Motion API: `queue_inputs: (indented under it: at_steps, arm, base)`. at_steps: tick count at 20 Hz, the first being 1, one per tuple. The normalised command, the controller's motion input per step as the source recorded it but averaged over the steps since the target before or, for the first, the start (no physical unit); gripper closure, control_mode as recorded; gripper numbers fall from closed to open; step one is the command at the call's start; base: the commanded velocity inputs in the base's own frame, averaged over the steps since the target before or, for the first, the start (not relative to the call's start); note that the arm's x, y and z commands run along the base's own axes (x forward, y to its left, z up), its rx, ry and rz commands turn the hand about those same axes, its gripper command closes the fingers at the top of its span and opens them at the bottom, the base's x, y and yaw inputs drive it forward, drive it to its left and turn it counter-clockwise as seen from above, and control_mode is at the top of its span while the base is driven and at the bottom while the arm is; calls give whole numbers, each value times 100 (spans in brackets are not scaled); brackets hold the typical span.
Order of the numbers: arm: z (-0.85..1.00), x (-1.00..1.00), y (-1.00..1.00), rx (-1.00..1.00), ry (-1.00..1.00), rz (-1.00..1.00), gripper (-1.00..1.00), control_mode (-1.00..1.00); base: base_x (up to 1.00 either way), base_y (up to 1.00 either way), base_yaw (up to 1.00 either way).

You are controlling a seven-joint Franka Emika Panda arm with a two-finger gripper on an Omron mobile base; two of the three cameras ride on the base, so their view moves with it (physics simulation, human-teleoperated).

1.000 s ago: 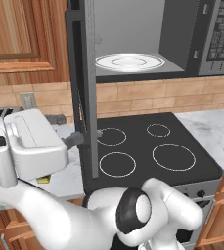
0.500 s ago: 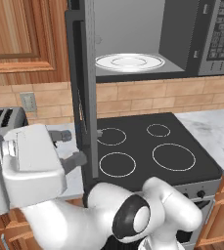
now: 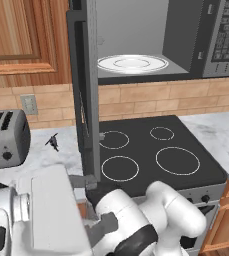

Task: Place the sponge inside the microwave to prepare for sanitizing.

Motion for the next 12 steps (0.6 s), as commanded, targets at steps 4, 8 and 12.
queue_inputs:
  at_steps: [4,8,12]
  arm:
    - [0,-77,-18,25,1,3,-100,-100]
    - [0,-69,-33,39,3,10,-100,-100]
    - [0,-57,-69,56,5,16,-100,-100]
  base:
    - [0,0,0]
    - [0,0,0]
    - [0,0,0]
